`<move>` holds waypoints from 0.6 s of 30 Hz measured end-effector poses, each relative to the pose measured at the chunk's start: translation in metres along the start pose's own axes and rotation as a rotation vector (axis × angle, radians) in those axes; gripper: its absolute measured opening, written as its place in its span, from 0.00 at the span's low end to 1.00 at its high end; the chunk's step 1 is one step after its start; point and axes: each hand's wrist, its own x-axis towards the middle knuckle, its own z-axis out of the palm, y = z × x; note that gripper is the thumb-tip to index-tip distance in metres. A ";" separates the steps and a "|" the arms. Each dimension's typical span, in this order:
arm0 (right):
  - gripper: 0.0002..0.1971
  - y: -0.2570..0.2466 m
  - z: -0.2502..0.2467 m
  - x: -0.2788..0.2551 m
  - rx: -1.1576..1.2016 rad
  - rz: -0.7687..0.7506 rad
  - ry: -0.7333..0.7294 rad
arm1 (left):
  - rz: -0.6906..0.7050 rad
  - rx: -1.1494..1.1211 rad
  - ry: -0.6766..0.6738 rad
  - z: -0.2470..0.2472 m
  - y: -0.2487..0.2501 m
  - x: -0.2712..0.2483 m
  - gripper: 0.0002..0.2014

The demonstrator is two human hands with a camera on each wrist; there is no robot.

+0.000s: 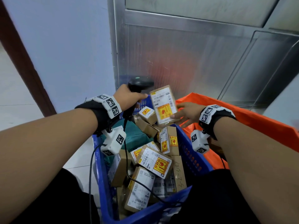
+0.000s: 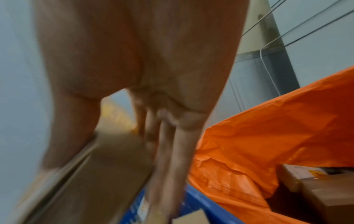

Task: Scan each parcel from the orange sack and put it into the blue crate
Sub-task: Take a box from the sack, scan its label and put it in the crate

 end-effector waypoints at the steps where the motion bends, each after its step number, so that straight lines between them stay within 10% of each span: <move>1: 0.27 -0.005 0.003 -0.001 -0.010 0.032 -0.105 | -0.005 0.004 0.031 -0.001 -0.001 0.001 0.13; 5: 0.42 -0.017 0.012 0.002 -0.153 0.108 -0.162 | -0.022 -0.034 0.087 -0.003 -0.005 0.008 0.11; 18: 0.23 0.093 -0.023 0.001 -0.358 0.308 0.063 | -0.120 -0.274 -0.058 0.093 0.035 0.029 0.11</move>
